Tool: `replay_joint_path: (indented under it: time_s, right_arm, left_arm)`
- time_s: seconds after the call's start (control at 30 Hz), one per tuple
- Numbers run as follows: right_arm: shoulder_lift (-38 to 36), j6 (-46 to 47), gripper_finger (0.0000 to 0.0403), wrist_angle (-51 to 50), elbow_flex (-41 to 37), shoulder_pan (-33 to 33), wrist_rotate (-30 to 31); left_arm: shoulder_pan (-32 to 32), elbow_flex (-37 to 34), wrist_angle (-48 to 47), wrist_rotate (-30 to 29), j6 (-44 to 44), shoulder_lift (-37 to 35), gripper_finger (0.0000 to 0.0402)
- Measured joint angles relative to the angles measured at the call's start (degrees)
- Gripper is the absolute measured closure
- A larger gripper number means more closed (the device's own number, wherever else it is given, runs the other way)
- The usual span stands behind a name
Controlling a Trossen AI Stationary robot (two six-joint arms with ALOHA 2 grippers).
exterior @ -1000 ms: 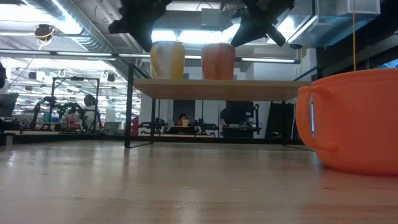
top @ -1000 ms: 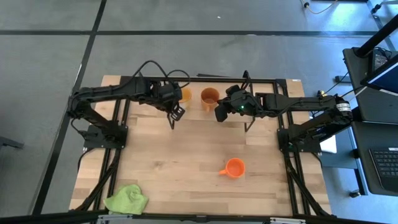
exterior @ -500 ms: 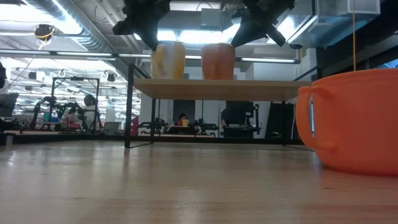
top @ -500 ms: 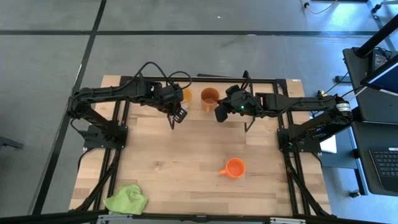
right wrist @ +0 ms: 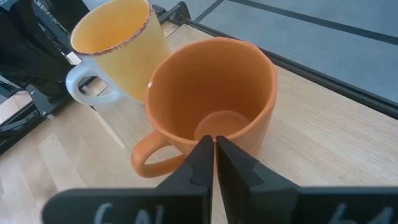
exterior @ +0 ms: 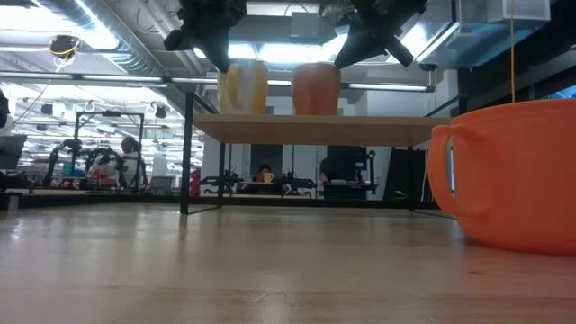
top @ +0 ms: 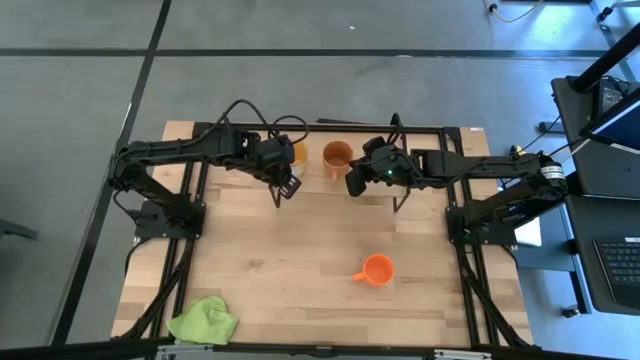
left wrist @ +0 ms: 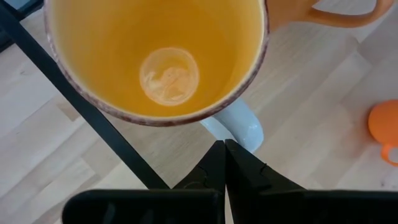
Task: Stack small to large cups/mugs on shelf
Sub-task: Adjust the yellow mug on the shelf, then put the orange mug on the shelf
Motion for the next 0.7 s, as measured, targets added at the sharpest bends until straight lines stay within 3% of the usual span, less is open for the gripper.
replay_joint_path:
  time_s: [0.23, 0.33, 0.43, 0.6, 0.7]
  right_arm:
    - [0.0, 0.0, 0.0382, -1.3, 0.0, 0.0, 0.0]
    - [-0.4, -1.7, 0.0382, -0.8, 0.0, 0.0, -3.1]
    - [-1.7, -6.2, 0.0382, 3.0, 0.0, 0.1, -11.6]
    - [-5.9, -7.9, 0.0382, 11.7, 0.0, 2.3, -38.9]
    - [-8.0, -3.5, 0.0382, 8.4, 0.1, 7.3, -40.6]
  left_arm:
    - [0.0, 0.0, -2.9, -1.6, 1.1, -0.2, 0.0401]
    - [-0.6, -0.1, -3.1, -1.7, 2.7, -1.5, 0.0401]
    - [-3.0, -0.1, -1.2, -1.6, 4.0, -4.1, 0.0401]
    - [-13.1, -0.1, 4.9, -5.4, 7.3, -10.1, 0.0401]
    - [-21.6, -0.4, 6.0, -14.1, 6.8, -12.9, 0.0401]
